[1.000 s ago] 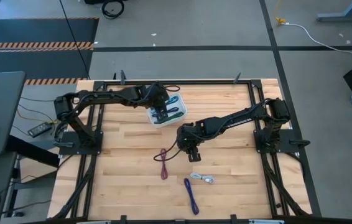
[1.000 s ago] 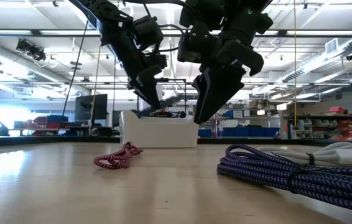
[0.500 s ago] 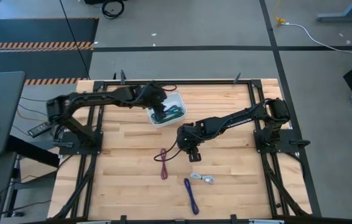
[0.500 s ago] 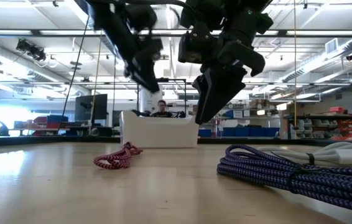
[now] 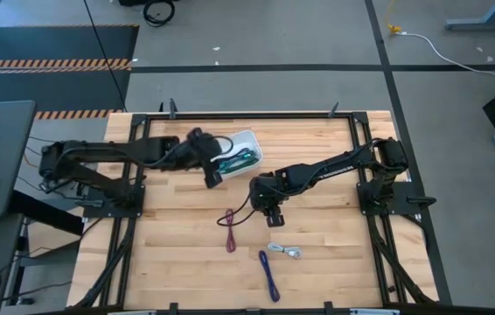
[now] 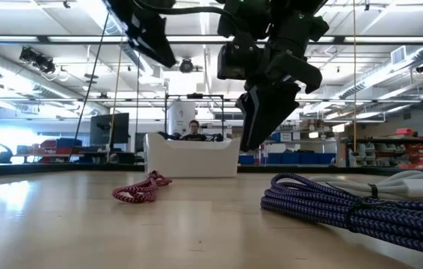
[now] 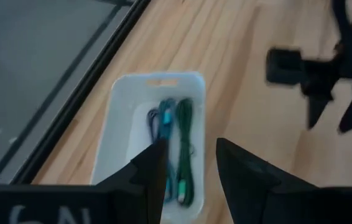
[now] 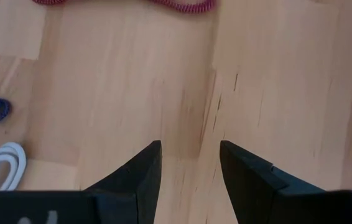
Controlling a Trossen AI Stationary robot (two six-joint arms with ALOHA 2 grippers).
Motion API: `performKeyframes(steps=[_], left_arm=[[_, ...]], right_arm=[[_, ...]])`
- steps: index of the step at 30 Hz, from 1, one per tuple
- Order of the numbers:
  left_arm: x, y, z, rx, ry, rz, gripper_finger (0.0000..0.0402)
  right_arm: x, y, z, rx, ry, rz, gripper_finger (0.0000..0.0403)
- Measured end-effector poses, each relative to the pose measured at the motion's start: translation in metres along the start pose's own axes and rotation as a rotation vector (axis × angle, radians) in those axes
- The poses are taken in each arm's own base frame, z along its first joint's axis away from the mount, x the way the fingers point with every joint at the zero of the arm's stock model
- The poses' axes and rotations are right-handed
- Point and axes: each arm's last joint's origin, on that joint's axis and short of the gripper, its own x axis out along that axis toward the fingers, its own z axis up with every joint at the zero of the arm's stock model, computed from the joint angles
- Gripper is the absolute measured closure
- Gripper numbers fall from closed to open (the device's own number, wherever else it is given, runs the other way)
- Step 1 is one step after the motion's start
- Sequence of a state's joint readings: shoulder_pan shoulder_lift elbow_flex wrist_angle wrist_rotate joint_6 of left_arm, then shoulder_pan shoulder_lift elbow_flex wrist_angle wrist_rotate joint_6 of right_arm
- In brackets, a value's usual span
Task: Pick and place USB-C Cables
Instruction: Put the white charger cable into the white bin
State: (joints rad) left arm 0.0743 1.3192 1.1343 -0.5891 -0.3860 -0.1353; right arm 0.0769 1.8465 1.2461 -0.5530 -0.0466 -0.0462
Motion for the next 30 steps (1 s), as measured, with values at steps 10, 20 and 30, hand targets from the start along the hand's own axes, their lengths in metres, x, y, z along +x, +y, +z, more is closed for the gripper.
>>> performKeyframes(steps=[10, 20, 30], left_arm=[[-0.021, -0.038, -0.026, 0.043, 0.074, 0.148, 0.0206], [-0.038, -0.064, -0.035, 0.043, 0.047, 0.081, 0.0175], [-0.045, -0.075, -0.039, 0.064, 0.035, 0.041, 0.0175]], right_arm=[[-0.002, 0.001, -0.017, 0.061, 0.179, 0.013, 0.0234], [-0.009, 0.013, -0.024, 0.282, 0.319, 0.242, 0.0234], [-0.011, 0.051, -0.024, 0.307, 0.371, 0.397, 0.0228]])
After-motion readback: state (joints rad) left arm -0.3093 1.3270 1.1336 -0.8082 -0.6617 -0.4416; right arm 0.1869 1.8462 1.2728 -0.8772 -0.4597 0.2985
